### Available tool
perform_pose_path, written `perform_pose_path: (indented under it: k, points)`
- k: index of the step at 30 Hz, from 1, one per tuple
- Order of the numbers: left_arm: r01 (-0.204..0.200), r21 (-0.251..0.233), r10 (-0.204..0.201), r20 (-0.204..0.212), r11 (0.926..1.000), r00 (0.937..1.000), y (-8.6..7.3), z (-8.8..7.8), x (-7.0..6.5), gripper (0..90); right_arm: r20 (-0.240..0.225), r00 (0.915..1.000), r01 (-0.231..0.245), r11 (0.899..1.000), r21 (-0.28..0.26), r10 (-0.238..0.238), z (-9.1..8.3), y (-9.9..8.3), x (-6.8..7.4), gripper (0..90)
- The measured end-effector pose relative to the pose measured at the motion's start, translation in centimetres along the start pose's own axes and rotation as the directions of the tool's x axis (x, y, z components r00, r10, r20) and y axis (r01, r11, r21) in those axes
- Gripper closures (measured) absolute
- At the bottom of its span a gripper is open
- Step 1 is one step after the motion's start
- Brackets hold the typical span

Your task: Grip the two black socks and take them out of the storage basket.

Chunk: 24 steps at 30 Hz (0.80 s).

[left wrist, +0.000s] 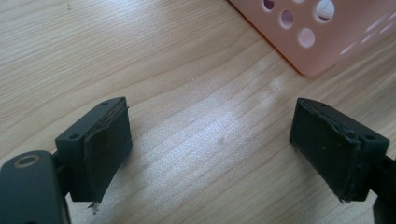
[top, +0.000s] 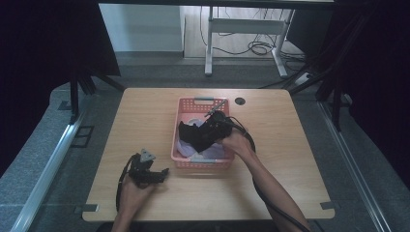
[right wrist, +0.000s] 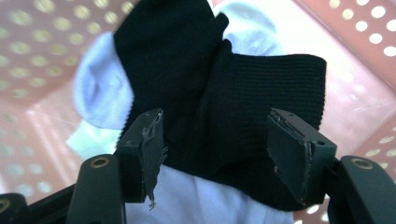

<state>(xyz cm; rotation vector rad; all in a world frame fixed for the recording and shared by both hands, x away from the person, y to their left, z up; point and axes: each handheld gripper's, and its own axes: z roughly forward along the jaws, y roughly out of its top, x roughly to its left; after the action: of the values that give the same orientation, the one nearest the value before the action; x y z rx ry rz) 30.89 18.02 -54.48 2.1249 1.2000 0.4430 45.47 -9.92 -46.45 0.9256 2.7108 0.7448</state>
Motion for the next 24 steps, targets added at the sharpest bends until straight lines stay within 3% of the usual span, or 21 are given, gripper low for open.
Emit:
perform_pose_path:
  k: [1, 5, 9, 12, 17, 24]
  points:
    - [0.000, 0.000, 0.000, 0.000, 1.0000, 1.0000, 0.0, 0.0, 0.0, 12.5, 0.000, 1.0000, 0.000, 1.000, 0.000, 0.000, 0.0, 0.0, 0.0, 36.9]
    - [0.002, 0.001, -0.002, 0.000, 1.0000, 1.0000, 0.0, 0.0, 0.0, 12.5, 0.078, 0.9949, 0.056, 0.992, 0.110, -0.065, 1.6, 0.9, 0.4, 44.6]
    - [0.001, 0.002, -0.001, 0.000, 1.0000, 1.0000, 0.0, 0.0, 0.0, 12.5, 0.101, 0.9908, 0.074, 0.986, 0.148, -0.090, 2.1, 1.1, 0.8, 70.3]
    - [0.001, 0.002, -0.001, 0.000, 1.0000, 1.0000, 0.0, 0.0, 0.0, 12.5, 0.098, 0.9901, 0.086, 0.987, 0.138, -0.100, 1.9, 1.1, 0.8, 82.8]
    - [0.000, 0.003, 0.000, 0.000, 1.0000, 1.0000, 0.0, 0.0, 0.0, 12.5, 0.085, 0.9931, 0.072, 0.992, 0.103, -0.081, 0.7, 1.2, 0.6, 85.6]
    - [-0.001, 0.003, 0.001, -0.001, 1.0000, 1.0000, 0.0, 0.0, 0.0, 12.4, 0.015, 0.9999, 0.001, 1.000, -0.010, 0.000, -2.0, 1.4, -0.6, 85.9]
